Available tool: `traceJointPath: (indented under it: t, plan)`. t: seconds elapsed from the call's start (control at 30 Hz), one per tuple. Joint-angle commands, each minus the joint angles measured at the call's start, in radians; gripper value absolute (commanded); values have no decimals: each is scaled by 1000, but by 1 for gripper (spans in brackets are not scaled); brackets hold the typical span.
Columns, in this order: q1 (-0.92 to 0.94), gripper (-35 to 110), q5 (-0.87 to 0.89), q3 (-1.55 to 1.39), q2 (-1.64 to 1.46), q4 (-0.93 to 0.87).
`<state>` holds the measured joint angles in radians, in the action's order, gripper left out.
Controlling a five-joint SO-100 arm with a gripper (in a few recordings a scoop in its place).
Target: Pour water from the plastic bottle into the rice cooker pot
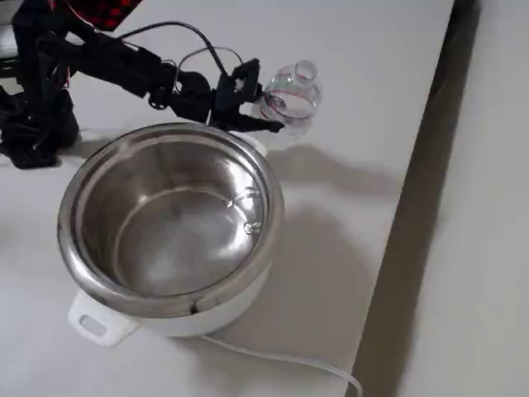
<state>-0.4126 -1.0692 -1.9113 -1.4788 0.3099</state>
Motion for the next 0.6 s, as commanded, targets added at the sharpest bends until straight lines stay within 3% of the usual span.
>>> traceJointPath:
  t: [0.0,0.2,0.57]
  plan:
    - [-17,6,63,120,-216,-55]
    - [-11,6,141,196,-282,-161]
    - [-14,6,109,198,-302,-107]
